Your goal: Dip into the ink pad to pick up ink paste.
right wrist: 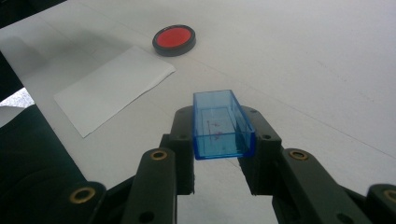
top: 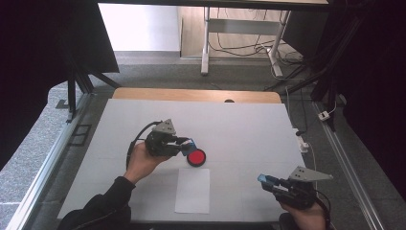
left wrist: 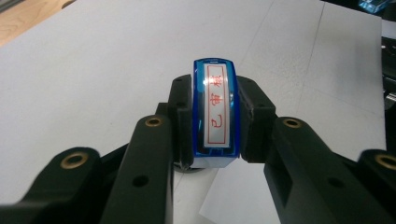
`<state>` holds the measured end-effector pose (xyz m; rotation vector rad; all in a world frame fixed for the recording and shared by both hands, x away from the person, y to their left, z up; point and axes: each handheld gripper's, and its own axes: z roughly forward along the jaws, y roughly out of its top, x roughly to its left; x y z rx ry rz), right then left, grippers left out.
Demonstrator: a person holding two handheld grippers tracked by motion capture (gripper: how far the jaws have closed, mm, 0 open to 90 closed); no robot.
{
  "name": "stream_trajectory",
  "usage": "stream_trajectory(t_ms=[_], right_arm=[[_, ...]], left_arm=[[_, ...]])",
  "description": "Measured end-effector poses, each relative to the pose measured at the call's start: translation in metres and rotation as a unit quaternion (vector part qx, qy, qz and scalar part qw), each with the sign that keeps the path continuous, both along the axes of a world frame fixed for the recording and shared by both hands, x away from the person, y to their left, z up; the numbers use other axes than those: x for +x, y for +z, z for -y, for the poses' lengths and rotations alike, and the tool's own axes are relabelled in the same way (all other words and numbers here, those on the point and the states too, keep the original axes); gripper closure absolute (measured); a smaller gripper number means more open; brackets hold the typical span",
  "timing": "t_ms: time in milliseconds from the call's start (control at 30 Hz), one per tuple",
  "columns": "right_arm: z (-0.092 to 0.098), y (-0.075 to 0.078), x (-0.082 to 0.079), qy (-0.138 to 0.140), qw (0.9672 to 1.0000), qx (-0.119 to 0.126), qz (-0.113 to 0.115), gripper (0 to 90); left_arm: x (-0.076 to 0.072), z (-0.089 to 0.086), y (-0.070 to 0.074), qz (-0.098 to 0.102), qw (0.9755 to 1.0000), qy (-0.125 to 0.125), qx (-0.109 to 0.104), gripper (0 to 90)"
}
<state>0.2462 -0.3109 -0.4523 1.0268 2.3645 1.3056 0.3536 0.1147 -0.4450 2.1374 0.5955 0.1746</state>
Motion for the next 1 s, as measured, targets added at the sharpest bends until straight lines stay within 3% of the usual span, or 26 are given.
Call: stream_trajectory(t_ms=[367, 600, 1000], right_arm=[[0.001, 0.000, 0.000, -0.003, 1.0000, 0.000, 0.000, 68.7], [0.000, 0.000, 0.000, -0.001, 1.0000, 0.000, 0.000, 68.7], [0.000, 0.000, -0.001, 0.002, 1.0000, -0.002, 0.000, 68.7]], left_arm=[[0.016, 0.018, -0.016, -0.021, 0.9996, 0.003, 0.019, 70.2], [0.021, 0.028, -0.027, -0.026, 0.9987, 0.006, 0.043, 70.2], [0.024, 0.037, -0.042, -0.035, 0.9975, 0.007, 0.061, 70.3]])
